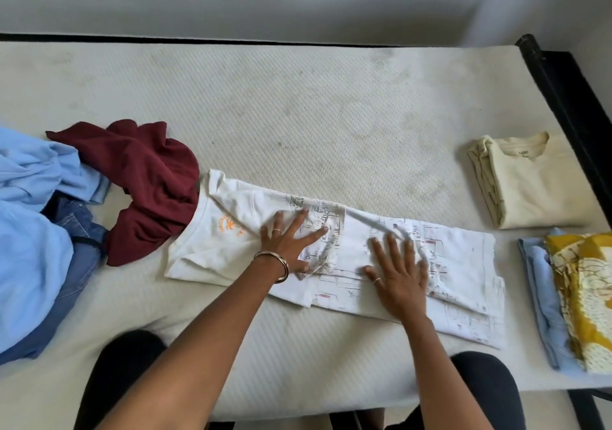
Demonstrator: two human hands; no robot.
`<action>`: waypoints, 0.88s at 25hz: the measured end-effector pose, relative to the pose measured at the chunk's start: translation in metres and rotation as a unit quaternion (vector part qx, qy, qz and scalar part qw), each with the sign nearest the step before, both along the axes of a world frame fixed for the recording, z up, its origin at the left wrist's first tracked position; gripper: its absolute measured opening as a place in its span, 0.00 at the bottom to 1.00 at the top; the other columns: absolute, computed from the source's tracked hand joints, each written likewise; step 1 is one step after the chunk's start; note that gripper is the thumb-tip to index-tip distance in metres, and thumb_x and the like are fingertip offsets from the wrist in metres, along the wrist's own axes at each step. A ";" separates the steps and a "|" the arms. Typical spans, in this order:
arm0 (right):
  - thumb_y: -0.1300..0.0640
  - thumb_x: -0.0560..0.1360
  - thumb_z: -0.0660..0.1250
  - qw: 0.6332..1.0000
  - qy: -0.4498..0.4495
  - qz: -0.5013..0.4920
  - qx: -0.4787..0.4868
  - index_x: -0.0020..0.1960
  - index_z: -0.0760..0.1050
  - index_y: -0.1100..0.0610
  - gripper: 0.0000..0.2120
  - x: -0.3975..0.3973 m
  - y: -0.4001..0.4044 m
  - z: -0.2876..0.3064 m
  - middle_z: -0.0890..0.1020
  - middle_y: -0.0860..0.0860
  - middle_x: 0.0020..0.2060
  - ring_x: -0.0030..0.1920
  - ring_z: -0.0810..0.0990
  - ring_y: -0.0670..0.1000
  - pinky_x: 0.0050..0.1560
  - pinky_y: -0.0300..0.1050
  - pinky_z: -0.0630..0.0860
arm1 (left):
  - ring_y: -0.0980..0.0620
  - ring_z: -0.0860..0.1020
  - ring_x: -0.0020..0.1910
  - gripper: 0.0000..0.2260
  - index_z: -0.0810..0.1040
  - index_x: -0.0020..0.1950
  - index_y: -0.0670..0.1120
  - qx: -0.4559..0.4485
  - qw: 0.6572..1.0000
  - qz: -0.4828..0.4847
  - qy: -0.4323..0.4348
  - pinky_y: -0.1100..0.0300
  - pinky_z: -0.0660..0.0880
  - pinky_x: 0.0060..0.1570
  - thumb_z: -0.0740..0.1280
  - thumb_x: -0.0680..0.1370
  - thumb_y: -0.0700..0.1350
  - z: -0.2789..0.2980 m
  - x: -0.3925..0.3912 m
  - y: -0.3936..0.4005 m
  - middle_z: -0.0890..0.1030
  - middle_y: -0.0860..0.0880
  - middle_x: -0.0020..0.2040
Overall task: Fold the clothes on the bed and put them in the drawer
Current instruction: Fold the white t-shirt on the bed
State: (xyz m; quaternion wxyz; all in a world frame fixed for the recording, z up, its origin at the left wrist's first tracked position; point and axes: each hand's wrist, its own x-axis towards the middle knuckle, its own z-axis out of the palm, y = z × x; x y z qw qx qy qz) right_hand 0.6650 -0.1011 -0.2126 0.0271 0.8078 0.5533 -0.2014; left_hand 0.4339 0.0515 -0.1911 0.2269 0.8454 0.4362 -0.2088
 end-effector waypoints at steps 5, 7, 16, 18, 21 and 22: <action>0.33 0.79 0.48 0.970 0.043 -0.223 -0.083 0.76 0.38 0.32 0.30 0.072 -0.021 0.020 0.34 0.40 0.77 0.78 0.33 0.57 0.71 0.74 0.40 | 0.37 0.29 0.73 0.32 0.38 0.71 0.73 -0.054 0.996 -0.039 0.066 0.20 0.46 0.61 0.56 0.82 0.48 0.024 0.030 -0.014 0.27 0.60 0.74; 0.33 0.79 0.53 0.988 0.035 -0.125 -0.078 0.77 0.40 0.33 0.33 0.076 -0.021 0.022 0.34 0.40 0.77 0.78 0.34 0.58 0.72 0.72 0.44 | 0.36 0.28 0.72 0.39 0.37 0.73 0.70 -0.029 0.994 -0.076 0.072 0.21 0.44 0.61 0.54 0.80 0.35 0.026 0.044 -0.035 0.27 0.60 0.74; 0.34 0.80 0.51 0.969 0.053 -0.229 -0.072 0.75 0.37 0.30 0.30 0.104 -0.001 0.024 0.35 0.39 0.77 0.76 0.30 0.63 0.65 0.79 0.34 | 0.39 0.24 0.71 0.48 0.30 0.70 0.70 -0.090 0.992 -0.046 0.071 0.21 0.42 0.61 0.66 0.73 0.46 0.021 0.060 -0.056 0.25 0.67 0.70; 0.41 0.80 0.61 0.939 0.044 -0.339 0.026 0.79 0.48 0.45 0.34 0.086 -0.008 0.023 0.47 0.55 0.80 0.78 0.44 0.64 0.70 0.73 0.48 | 0.39 0.24 0.71 0.46 0.29 0.68 0.72 -0.077 0.993 -0.050 0.072 0.20 0.43 0.59 0.66 0.74 0.51 0.016 0.059 -0.058 0.25 0.67 0.70; 0.39 0.74 0.68 0.893 -0.017 -0.445 0.058 0.75 0.57 0.59 0.40 0.088 -0.044 0.023 0.63 0.66 0.72 0.72 0.60 0.66 0.68 0.64 0.60 | 0.36 0.23 0.69 0.44 0.29 0.65 0.76 -0.068 0.992 -0.058 0.093 0.18 0.41 0.57 0.65 0.76 0.51 0.018 0.062 -0.059 0.23 0.65 0.70; 0.36 0.72 0.68 0.887 -0.028 -0.459 0.043 0.74 0.58 0.61 0.42 0.094 -0.057 0.025 0.65 0.66 0.69 0.69 0.63 0.66 0.66 0.63 0.62 | 0.34 0.24 0.69 0.44 0.28 0.64 0.77 -0.061 0.991 -0.062 0.104 0.19 0.39 0.57 0.64 0.77 0.47 0.019 0.068 -0.063 0.22 0.62 0.70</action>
